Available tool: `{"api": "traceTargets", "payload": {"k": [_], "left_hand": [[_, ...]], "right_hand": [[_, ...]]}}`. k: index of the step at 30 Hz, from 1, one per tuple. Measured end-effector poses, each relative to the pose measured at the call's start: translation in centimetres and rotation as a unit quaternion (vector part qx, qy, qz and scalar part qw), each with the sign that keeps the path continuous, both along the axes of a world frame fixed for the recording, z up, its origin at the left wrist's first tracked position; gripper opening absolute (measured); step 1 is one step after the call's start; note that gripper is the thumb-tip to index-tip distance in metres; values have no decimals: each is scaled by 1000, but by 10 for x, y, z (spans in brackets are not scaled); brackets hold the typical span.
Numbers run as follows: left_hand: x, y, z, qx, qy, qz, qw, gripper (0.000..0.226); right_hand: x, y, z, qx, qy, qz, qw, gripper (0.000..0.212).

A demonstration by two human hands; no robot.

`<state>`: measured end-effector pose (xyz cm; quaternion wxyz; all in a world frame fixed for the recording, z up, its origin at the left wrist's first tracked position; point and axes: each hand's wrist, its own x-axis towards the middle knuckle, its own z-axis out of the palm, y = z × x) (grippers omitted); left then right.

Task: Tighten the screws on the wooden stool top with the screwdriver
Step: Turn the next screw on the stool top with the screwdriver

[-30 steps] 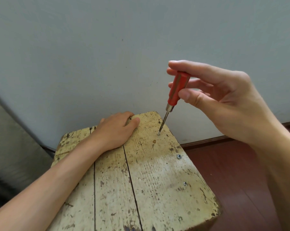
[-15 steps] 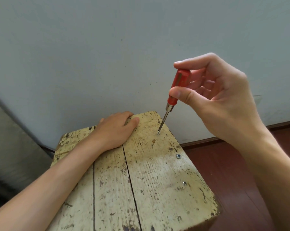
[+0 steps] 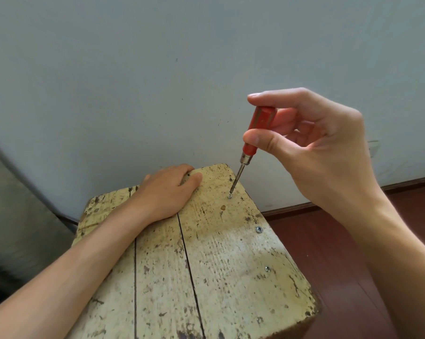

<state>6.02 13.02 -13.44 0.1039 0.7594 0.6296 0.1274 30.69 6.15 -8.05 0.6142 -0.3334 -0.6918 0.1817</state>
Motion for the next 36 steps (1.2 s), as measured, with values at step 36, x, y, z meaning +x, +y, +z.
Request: {"api": "traceTargets", "payload": {"k": [36], "left_hand": [[1,-1,1,6,6,3,1000,45]], "right_hand": [[-9,-3,-2,-22,35,24,999,36]]}}
